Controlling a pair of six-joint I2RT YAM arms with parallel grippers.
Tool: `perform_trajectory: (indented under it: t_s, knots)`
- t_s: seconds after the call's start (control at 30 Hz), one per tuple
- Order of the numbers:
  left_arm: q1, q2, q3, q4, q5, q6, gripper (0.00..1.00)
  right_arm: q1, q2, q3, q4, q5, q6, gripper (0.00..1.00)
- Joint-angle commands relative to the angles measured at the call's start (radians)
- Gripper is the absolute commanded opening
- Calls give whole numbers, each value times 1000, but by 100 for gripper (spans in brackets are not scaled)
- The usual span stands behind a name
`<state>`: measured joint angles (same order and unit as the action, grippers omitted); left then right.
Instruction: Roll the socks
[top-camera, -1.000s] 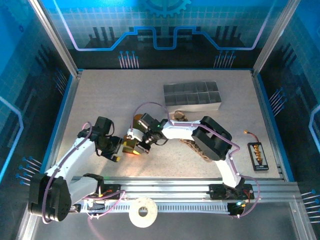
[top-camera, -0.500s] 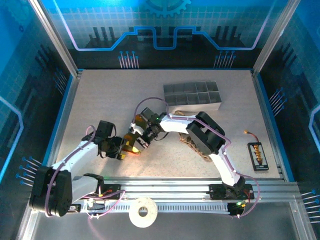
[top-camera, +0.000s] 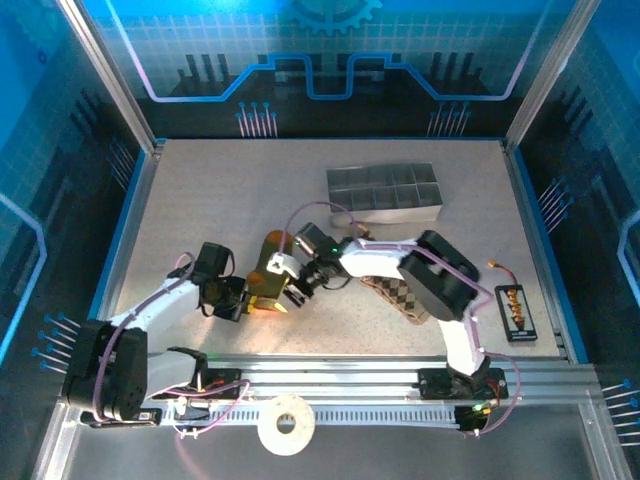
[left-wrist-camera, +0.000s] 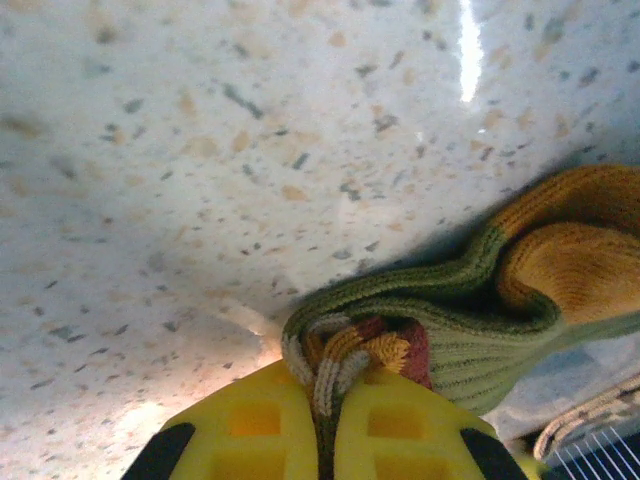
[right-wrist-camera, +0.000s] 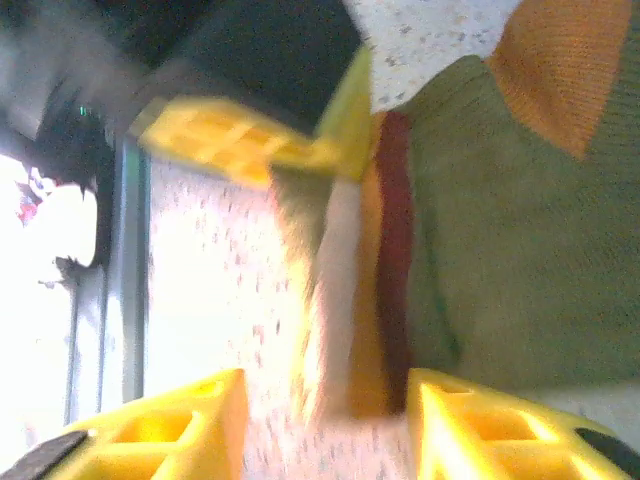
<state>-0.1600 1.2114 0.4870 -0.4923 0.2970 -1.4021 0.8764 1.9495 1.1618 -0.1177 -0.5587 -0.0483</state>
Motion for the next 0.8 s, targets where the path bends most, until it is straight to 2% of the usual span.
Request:
perform_trajectory:
  t_s: [0.0, 0.07, 0.2, 0.27, 0.4, 0.77]
  knots:
    - [3, 68, -12, -270, -53, -37, 0, 73, -192, -188, 293, 326, -244, 60]
    - [10, 105, 15, -289, -41, -34, 0, 145, -247, -289, 420, 510, -400, 71]
    - [19, 175, 63, -326, -35, -16, 0, 244, -222, -311, 433, 750, -601, 71]
    - [22, 202, 87, -339, -41, -5, 0, 279, -192, -319, 494, 808, -677, 71]
    - [33, 244, 115, -340, -32, 10, 0, 312, -126, -251, 502, 829, -743, 68]
    - [43, 289, 145, -329, -24, 50, 0, 307, 14, -150, 441, 838, -703, 28]
